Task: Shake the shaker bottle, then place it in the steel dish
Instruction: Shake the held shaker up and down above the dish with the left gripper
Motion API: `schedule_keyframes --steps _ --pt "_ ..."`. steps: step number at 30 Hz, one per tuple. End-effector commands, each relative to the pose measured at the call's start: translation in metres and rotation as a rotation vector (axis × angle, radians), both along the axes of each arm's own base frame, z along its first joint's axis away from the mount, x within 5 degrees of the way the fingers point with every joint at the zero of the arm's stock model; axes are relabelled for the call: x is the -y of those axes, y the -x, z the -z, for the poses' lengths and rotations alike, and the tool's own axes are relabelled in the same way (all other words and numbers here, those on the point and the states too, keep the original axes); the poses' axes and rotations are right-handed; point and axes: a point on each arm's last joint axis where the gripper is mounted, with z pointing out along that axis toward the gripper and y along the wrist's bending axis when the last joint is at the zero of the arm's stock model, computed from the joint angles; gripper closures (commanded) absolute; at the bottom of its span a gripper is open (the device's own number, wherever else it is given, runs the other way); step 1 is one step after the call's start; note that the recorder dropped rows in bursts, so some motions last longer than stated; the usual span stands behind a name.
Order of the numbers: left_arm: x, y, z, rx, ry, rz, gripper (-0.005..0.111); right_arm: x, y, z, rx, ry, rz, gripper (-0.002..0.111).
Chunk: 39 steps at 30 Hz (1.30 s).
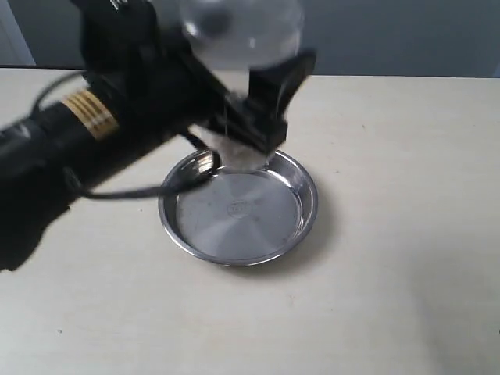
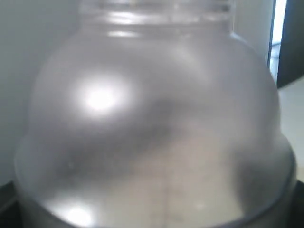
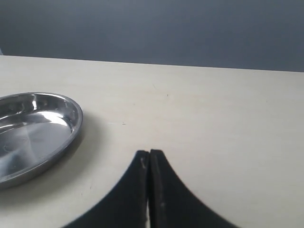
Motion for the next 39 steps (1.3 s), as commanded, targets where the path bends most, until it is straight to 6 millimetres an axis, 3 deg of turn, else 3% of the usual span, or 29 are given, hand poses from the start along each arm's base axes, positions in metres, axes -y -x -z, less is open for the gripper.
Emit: schedule_keyframes --steps 1,2,3,5,9,10,13,14,17,19,20,24,26,28,29,33,34,37,38,39 --pt "-0.014 -0.02 0.065 -0.348 -0.086 -0.155 0.107 0.0 0.0 -0.001 0.015 0.003 0.001 0.109" --pt "-0.012 -0.019 0.082 -0.41 -0.124 -0.149 0.107 0.0 0.0 -0.001 0.015 0.003 0.001 0.109" --pt "-0.008 -0.015 0.086 -0.407 -0.164 -0.111 0.107 0.0 0.0 -0.001 0.015 0.003 0.001 0.109" --pt "-0.001 -0.008 0.075 -0.301 -0.19 -0.057 0.107 0.0 0.0 -0.001 0.015 0.003 0.001 0.109" --pt "-0.019 -0.019 0.052 -0.203 0.139 -0.284 0.107 0.0 0.0 -0.001 0.015 0.003 0.001 0.109" --pt "-0.014 -0.017 0.052 -0.211 0.137 -0.228 0.107 0.0 0.0 -0.001 0.015 0.003 0.001 0.109" --pt "0.023 0.01 0.054 -0.152 -0.09 0.226 0.107 0.0 0.0 -0.001 0.015 0.003 0.001 0.109" --pt "0.024 0.011 0.056 -0.164 -0.12 0.244 0.107 0.0 0.0 -0.001 0.015 0.003 0.001 0.109" --pt "-0.006 -0.015 0.066 -0.284 -0.097 -0.093 0.107 0.0 0.0 -0.001 0.015 0.003 0.001 0.109" --pt "-0.03 -0.027 0.066 -0.343 0.045 -0.35 0.107 0.0 0.0 -0.001 0.015 0.003 0.001 0.109" --pt "-0.029 -0.026 0.064 -0.342 0.062 -0.338 0.107 0.0 0.0 -0.001 0.015 0.003 0.001 0.109" --pt "0.015 0.008 0.051 -0.13 -0.186 0.197 0.107 0.0 0.0 -0.001 0.015 0.003 0.001 0.109" --pt "0.005 -0.002 0.052 -0.172 -0.14 0.081 0.107 0.0 0.0 -0.001 0.015 0.003 0.001 0.109" --pt "-0.026 -0.023 0.056 -0.314 0.095 -0.262 0.107 0.0 0.0 -0.001 0.015 0.003 0.001 0.109" --pt "-0.031 -0.025 0.057 -0.338 0.145 -0.317 0.107 0.0 0.0 -0.001 0.015 0.003 0.001 0.109" --pt "0.009 0.002 0.053 -0.169 -0.161 0.157 0.107 0.0 0.0 -0.001 0.015 0.003 0.001 0.109" --pt "0.007 0.0 0.053 -0.169 -0.159 0.145 0.107 0.0 0.0 -0.001 0.015 0.003 0.001 0.109" --pt "-0.029 -0.027 0.061 -0.351 0.123 -0.283 0.107 0.0 0.0 -0.001 0.015 0.003 0.001 0.109" --pt "-0.03 -0.028 0.062 -0.367 0.155 -0.311 0.107 0.0 0.0 -0.001 0.015 0.003 0.001 0.109" --pt "-0.02 -0.023 0.062 -0.348 0.087 -0.212 0.107 0.0 0.0 -0.001 0.015 0.003 0.001 0.109"
